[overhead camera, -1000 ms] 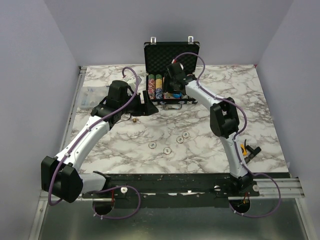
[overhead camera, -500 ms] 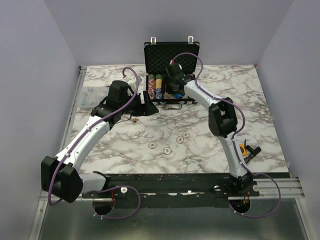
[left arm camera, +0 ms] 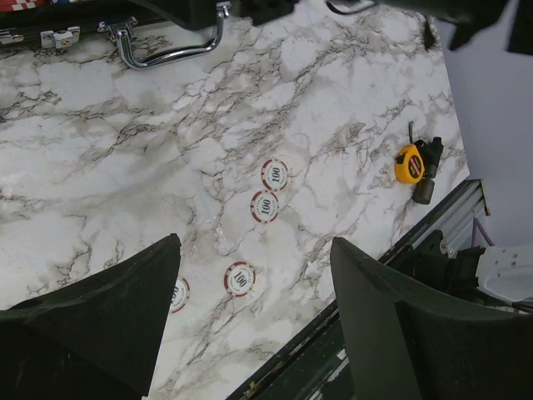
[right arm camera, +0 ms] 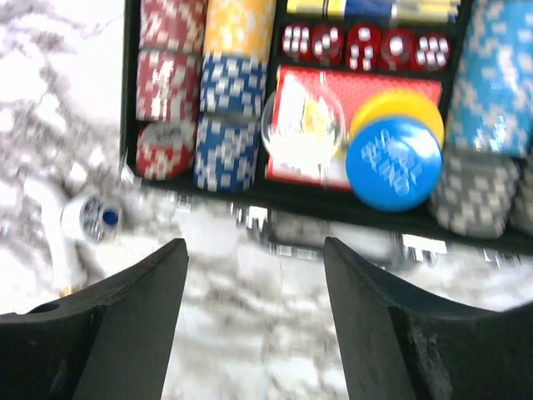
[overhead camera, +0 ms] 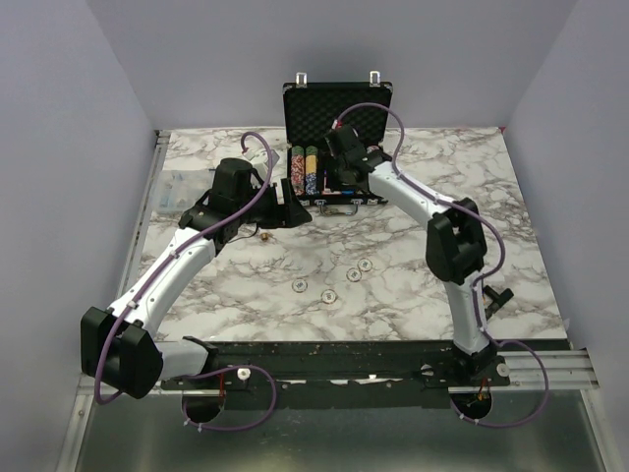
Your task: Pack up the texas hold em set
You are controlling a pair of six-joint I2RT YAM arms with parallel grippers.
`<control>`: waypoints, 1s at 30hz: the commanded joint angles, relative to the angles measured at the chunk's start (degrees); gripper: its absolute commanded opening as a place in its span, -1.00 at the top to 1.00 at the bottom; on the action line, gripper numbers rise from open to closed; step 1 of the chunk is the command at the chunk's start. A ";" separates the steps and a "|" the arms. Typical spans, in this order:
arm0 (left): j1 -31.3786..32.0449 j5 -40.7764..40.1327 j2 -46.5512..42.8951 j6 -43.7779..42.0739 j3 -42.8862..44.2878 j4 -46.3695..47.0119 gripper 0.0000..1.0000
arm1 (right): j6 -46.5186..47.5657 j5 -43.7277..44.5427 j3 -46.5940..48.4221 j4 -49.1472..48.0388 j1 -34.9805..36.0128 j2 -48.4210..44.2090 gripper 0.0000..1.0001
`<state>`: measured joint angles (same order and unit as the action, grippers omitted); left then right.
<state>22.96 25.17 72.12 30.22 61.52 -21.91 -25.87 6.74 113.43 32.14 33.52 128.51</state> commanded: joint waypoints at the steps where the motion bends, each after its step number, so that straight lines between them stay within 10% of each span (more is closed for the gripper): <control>1: 0.15 0.22 -0.01 -0.85 1.65 0.20 -0.46 | -0.71 0.35 -12.40 -1.11 0.85 -12.76 -0.39; 13: -0.92 4.45 2.74 1.49 0.89 2.35 -0.50 | -8.96 -1.24 -52.02 -1.46 1.11 -37.40 -0.51; 30: -1.57 3.78 2.97 2.10 0.42 2.45 -0.59 | -25.16 5.67 -46.13 7.66 4.70 -27.26 -0.34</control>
<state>21.71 28.53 76.14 32.34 61.84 -20.58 -43.86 8.16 63.81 34.89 36.58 96.90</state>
